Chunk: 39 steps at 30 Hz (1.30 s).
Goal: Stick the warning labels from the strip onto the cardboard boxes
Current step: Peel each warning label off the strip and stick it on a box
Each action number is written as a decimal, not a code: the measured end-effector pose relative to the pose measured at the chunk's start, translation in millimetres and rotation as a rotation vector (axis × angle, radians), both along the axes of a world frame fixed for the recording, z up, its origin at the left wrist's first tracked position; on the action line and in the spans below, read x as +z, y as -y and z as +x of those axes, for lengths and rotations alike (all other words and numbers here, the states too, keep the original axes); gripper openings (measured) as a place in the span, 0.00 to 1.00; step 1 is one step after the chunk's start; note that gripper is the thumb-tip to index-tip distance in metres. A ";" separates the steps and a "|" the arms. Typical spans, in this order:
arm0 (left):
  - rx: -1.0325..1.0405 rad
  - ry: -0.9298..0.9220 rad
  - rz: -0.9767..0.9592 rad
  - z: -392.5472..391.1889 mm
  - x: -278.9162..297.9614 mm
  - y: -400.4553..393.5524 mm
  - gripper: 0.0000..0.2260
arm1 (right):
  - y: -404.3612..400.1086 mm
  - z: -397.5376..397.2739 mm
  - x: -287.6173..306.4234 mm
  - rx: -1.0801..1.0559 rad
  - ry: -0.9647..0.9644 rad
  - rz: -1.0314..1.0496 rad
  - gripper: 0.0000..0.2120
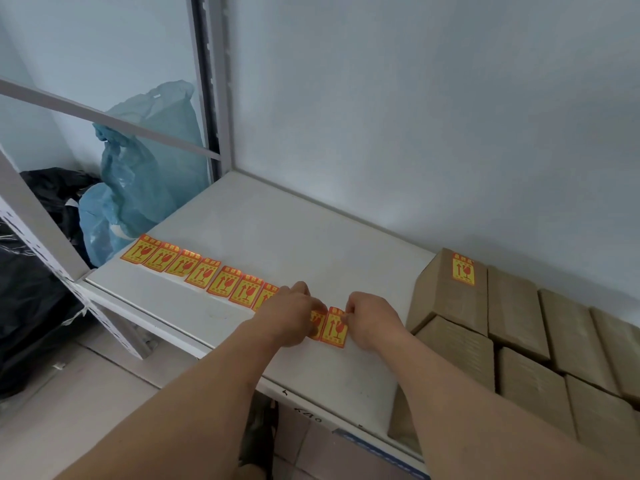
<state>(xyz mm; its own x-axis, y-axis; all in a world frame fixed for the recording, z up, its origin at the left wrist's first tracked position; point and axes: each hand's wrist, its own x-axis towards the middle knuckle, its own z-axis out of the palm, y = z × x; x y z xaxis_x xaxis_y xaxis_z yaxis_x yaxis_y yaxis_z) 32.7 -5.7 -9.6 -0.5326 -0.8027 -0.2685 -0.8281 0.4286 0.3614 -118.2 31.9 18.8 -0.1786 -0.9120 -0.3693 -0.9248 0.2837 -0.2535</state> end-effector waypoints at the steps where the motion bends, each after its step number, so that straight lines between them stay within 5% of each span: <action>1: 0.003 0.002 0.007 -0.1 0.7 -0.1 0.19 | -0.8 -0.9 1.8 -0.006 0.018 -0.001 0.07; 12: -0.026 0.124 0.004 -15.5 28.9 -0.7 0.18 | -19.2 -32.1 57.4 0.013 0.127 -0.091 0.05; 17: -0.025 0.035 -0.142 -48.7 54.3 -6.9 0.14 | -37.7 -64.5 84.0 0.025 0.029 -0.139 0.05; 24: -0.047 -0.149 -0.267 -104.5 79.8 -25.7 0.14 | -52.6 -120.9 104.1 -0.087 0.128 -0.272 0.04; 39: -0.374 -0.307 -0.405 -215.0 87.2 -58.8 0.14 | -66.6 -239.6 94.3 -0.332 0.206 -0.372 0.05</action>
<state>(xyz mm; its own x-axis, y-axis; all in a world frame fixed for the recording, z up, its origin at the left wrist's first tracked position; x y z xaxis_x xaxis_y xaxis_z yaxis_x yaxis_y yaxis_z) -182.3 53.1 77.6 -0.8013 -0.5533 0.2273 -0.4803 0.8216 0.3070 -357.8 98.5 113.1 -0.4377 -0.8946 -0.0898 -0.7210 0.4090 -0.5594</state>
